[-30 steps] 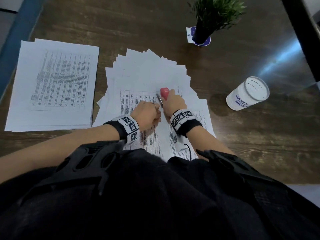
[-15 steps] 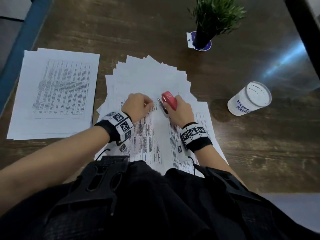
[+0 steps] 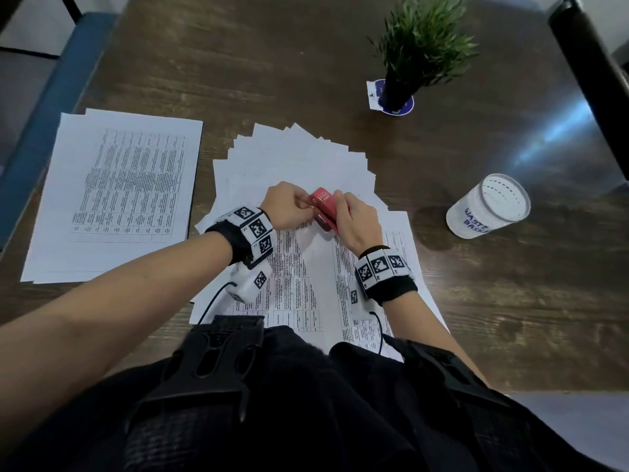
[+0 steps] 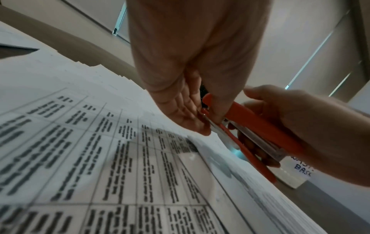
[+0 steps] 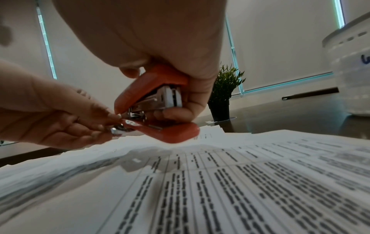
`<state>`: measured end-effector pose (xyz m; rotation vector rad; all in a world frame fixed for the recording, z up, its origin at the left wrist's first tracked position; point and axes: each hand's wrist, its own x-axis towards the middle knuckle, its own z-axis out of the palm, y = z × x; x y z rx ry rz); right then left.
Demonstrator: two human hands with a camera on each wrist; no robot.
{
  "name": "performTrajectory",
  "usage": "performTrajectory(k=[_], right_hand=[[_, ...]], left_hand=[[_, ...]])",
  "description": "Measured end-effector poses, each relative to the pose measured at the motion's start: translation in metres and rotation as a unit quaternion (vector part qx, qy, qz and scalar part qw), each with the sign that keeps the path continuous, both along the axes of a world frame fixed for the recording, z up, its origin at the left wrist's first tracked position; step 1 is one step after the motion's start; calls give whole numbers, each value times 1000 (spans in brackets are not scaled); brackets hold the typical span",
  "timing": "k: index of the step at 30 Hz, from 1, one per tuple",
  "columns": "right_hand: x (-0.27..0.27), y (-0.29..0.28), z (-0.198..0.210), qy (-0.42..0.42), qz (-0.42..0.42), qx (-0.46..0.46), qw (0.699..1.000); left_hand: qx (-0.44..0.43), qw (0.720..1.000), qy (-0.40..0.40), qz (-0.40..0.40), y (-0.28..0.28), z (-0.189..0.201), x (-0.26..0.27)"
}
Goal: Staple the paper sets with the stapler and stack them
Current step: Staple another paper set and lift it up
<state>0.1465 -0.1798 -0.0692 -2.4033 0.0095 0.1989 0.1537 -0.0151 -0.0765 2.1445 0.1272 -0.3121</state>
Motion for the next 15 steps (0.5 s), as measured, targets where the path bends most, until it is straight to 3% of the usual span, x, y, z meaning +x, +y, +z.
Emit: performTrajectory(k=[4,7,15], right_hand=[[4,-2,-5,3,-14,-11,1000],[10,-7,-14,14,-4,-34,999],[29,8,-4,20,50,-252,966]], left_hand=[[-86,992,47,85,18,1,3],[-61,987,25,148,38,4,10],[-74,973,46,213,81,4,20]])
